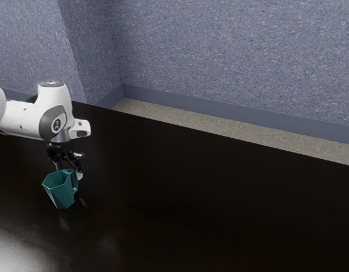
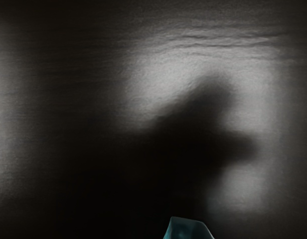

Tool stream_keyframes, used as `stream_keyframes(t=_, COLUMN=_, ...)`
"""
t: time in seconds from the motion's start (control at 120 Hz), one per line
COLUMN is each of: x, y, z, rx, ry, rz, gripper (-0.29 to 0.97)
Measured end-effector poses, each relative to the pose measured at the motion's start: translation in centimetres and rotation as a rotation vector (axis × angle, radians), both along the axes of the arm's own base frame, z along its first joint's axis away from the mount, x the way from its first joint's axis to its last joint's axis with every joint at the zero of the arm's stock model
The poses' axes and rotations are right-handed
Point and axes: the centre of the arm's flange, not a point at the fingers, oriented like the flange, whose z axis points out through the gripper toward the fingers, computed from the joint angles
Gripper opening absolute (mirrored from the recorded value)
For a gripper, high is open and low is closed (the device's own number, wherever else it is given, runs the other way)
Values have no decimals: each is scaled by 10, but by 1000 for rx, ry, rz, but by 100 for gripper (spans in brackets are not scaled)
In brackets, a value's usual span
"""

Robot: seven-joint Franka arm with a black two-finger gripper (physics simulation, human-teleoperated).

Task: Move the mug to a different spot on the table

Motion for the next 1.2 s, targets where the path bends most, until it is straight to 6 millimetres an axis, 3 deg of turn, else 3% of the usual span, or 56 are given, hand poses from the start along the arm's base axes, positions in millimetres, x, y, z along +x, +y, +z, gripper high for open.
stream_keyframes(t=0.675, x=1, y=-2, z=-27, rx=-4, ry=27, rz=-38, gripper=57)
stream_keyframes(t=1.2, x=1, y=-3, z=-29, rx=-9, ry=37, rz=-45, gripper=24)
